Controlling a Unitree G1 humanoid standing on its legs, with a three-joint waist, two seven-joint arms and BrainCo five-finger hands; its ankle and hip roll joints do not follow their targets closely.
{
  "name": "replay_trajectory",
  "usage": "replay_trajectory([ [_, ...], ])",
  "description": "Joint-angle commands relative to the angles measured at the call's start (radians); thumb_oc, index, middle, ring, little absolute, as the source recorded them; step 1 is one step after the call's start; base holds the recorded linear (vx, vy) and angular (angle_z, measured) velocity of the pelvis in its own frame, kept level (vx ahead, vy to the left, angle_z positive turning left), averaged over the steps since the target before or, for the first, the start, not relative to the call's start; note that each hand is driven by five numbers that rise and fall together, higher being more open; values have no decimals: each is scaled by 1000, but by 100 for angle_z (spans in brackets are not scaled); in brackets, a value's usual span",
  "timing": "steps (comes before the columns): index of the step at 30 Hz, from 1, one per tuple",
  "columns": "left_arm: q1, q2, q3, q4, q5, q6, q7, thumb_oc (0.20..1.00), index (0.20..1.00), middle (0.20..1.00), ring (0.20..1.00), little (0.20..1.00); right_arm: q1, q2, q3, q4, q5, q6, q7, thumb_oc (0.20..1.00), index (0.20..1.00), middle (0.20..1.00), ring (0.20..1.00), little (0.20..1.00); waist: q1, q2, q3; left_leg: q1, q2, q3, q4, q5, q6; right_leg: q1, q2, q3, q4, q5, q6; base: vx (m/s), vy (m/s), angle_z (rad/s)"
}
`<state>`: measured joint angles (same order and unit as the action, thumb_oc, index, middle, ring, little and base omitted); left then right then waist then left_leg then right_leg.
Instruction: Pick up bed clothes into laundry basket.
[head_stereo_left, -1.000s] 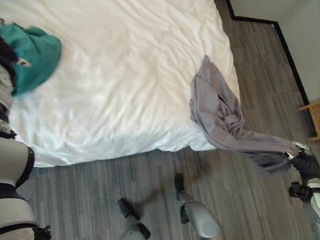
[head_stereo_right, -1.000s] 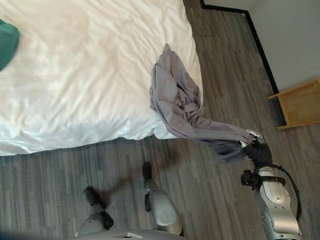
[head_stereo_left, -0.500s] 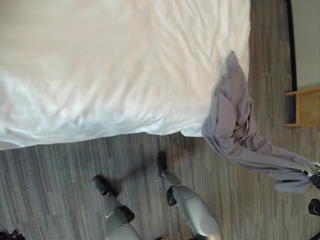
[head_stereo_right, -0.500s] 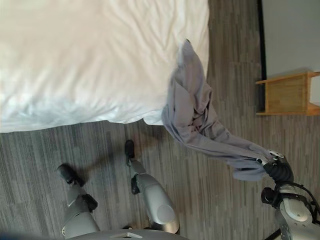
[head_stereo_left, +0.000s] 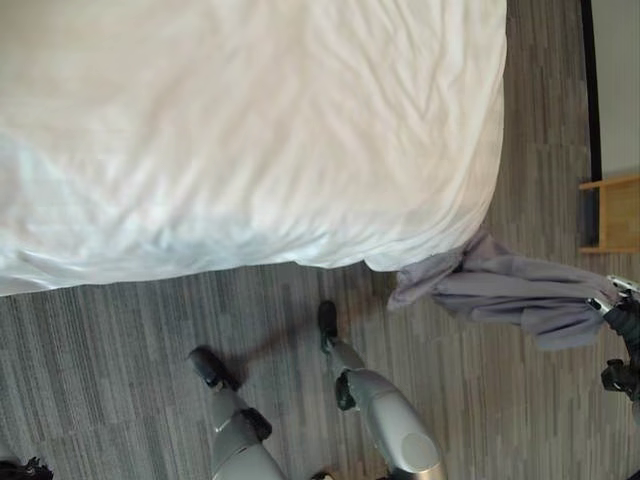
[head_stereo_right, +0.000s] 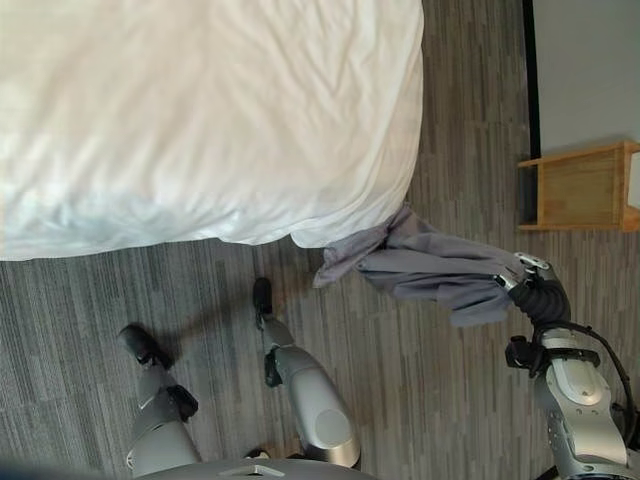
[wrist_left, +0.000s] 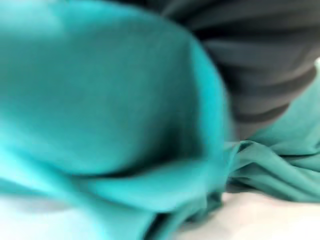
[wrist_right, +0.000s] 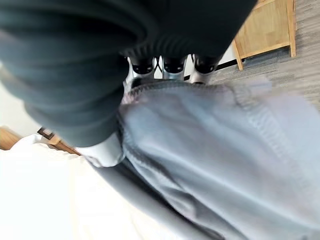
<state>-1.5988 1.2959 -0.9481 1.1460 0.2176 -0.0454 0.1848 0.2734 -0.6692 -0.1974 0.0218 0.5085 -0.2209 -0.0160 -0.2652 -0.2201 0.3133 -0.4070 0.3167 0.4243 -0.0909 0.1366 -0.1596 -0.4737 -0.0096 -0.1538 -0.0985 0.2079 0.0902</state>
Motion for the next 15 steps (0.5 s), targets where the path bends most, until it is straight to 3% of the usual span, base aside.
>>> replay_trajectory([
  [1, 265, -67, 360, -330, -244, -119, 54, 200, 200, 200, 200, 200, -29, 74, -91, 26, 16, -62, -47, 200, 200, 200, 200, 200, 23, 19, 26, 144, -5, -70, 4, -65, -28, 98, -86, -3, 41, -32, 159, 34, 22, 1],
  [3, 579, -137, 633, -559, -480, -178, 41, 200, 200, 200, 200, 200, -41, 87, -122, 62, 18, -66, -84, 200, 200, 200, 200, 200, 54, 54, 21, 187, -20, -79, 4, -78, -23, 143, -106, -11, 48, -44, 155, 49, 46, -3],
  [7, 988, -280, 852, -812, -644, -237, 2, 200, 200, 200, 200, 200, -130, 77, -157, 72, 14, -77, -153, 200, 200, 200, 200, 200, 81, 111, -7, 265, -61, -68, 4, -74, -5, 217, -144, -22, 59, -53, 139, -4, 61, 16],
  [8, 994, -280, 858, -815, -643, -236, 2, 200, 200, 200, 200, 200, -131, 75, -155, 72, 15, -77, -153, 200, 200, 200, 200, 200, 78, 112, -7, 266, -61, -68, 4, -74, -5, 219, -144, -23, 59, -53, 139, 92, 93, 10],
  [10, 1187, -421, 926, -956, -722, -255, -37, 200, 200, 200, 200, 200, -196, 93, -140, 17, 21, -95, -159, 200, 200, 200, 200, 200, 90, 142, -45, 338, -85, -61, 4, -90, 6, 285, -162, -22, 61, -75, 134, 112, 85, 13],
  [15, 1383, -616, 1006, -1130, -813, -273, -73, 200, 200, 200, 200, 200, -278, 96, -113, -111, 19, -114, -149, 200, 200, 200, 200, 200, 100, 170, -136, 428, -113, -57, 4, -105, 24, 377, -181, -14, 59, -99, 123, 45, 16, 4],
])
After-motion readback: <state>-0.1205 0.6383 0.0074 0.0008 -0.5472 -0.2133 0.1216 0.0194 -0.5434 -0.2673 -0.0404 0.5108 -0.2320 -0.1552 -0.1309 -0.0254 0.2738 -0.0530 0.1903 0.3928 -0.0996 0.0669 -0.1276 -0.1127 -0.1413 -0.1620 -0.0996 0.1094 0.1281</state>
